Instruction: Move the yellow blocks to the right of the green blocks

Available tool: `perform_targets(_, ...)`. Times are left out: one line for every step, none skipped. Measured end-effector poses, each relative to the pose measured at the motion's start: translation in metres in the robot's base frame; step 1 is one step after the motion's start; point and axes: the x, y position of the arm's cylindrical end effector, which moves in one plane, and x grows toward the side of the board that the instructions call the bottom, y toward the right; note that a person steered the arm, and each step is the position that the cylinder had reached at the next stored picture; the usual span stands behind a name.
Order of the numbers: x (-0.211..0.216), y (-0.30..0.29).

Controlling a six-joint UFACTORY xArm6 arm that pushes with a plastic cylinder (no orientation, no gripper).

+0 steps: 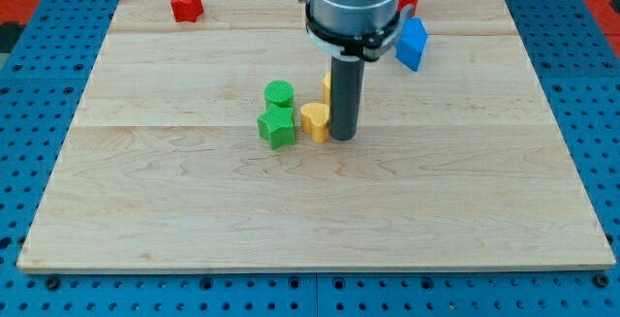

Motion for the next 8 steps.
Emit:
perform_targets(-0.016,-0.001)
perform_targets(-0.020,0.061)
perform_targets(-0.063,0.077)
perform_targets(-0.084,0.031)
perform_targets(-0.076,0.003)
perform_targets(-0.064,-0.025)
perform_targets(-0.083,0.049)
perform_targets(-0.075,0.155)
